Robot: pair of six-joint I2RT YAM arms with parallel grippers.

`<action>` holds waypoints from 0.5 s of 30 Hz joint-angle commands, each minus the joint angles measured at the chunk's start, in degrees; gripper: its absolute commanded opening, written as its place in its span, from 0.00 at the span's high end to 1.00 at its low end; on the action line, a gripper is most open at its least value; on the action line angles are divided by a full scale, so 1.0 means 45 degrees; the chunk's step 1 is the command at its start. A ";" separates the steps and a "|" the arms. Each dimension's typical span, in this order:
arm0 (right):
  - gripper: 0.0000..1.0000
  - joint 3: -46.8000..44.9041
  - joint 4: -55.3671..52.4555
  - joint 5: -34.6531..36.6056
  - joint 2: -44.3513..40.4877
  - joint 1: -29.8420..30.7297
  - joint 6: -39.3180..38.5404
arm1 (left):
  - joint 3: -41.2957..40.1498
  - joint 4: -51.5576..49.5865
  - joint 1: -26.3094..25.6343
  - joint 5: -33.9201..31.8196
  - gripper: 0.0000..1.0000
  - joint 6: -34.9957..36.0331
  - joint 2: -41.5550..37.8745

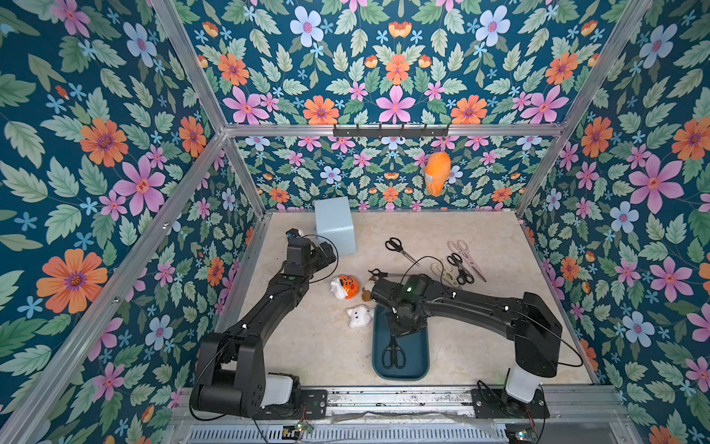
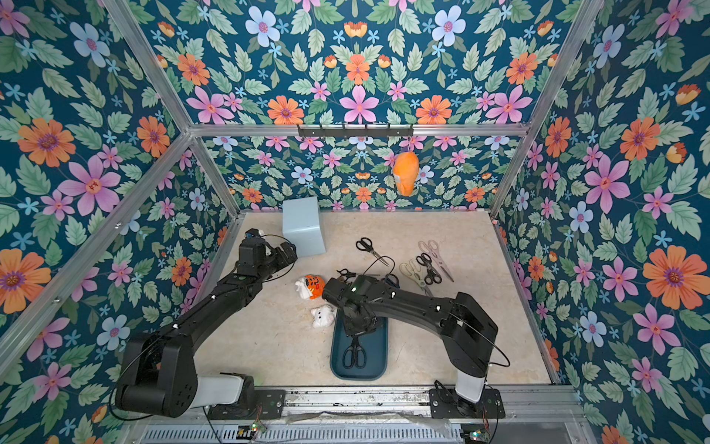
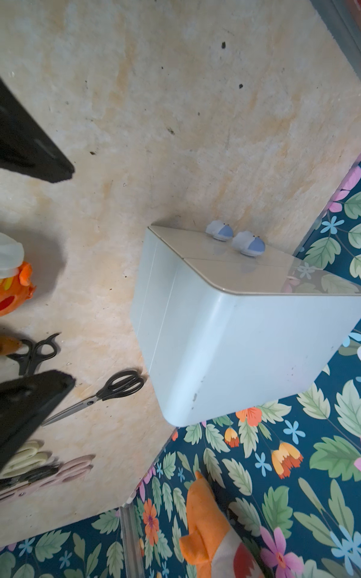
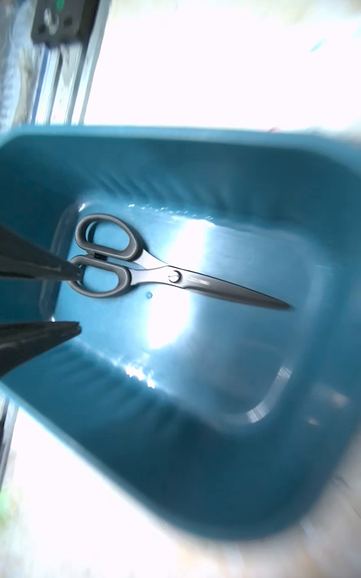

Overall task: Put the scissors into the storage box
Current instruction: Place the scissors in the storage box, then pick up the scissors from the center of the board.

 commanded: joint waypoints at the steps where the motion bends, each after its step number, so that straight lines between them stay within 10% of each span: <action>1: 0.74 0.0389 -0.0516 0.0571 -0.0359 -0.0839 -0.0368 | 0.0235 -0.0157 0.0014 0.0606 0.01 0.0167 0.0079; 15: 0.75 0.2839 0.0099 0.1611 0.1808 -0.4779 -0.3100 | 0.1142 -0.1371 -0.0042 0.3500 0.01 0.0205 0.1321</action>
